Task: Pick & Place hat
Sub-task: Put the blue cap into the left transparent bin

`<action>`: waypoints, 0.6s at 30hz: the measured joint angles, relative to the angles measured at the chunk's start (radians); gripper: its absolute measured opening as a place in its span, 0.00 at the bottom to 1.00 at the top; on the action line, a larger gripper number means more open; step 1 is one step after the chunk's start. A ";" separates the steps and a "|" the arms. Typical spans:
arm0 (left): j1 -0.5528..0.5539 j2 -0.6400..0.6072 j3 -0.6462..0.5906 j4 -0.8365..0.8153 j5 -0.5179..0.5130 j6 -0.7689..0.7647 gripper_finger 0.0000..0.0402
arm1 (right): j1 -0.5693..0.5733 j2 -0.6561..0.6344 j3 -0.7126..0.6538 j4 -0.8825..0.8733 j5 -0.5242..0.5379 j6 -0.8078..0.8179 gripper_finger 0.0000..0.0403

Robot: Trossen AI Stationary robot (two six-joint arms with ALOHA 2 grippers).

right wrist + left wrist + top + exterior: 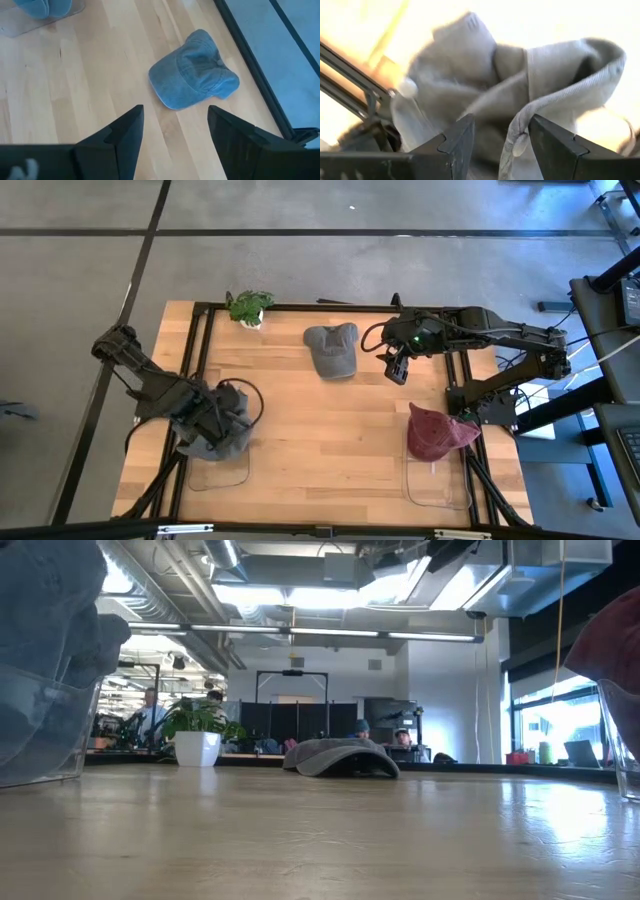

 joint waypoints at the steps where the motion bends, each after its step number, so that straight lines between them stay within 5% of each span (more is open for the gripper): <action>1: 0.019 0.000 0.000 0.000 -0.016 0.018 0.45 | 0.000 0.000 0.000 0.000 0.000 -0.009 0.55; 8: 0.170 -0.061 0.000 0.000 -0.128 0.158 0.45 | 0.000 0.000 0.000 0.000 0.000 -0.016 0.55; 14: 0.259 -0.130 0.000 0.000 -0.066 0.212 0.45 | 0.000 0.000 0.000 -0.026 -0.001 -0.019 0.55; 18: 0.306 -0.169 0.000 0.112 -0.200 0.216 0.45 | 0.000 0.000 0.000 -0.035 -0.001 -0.024 0.55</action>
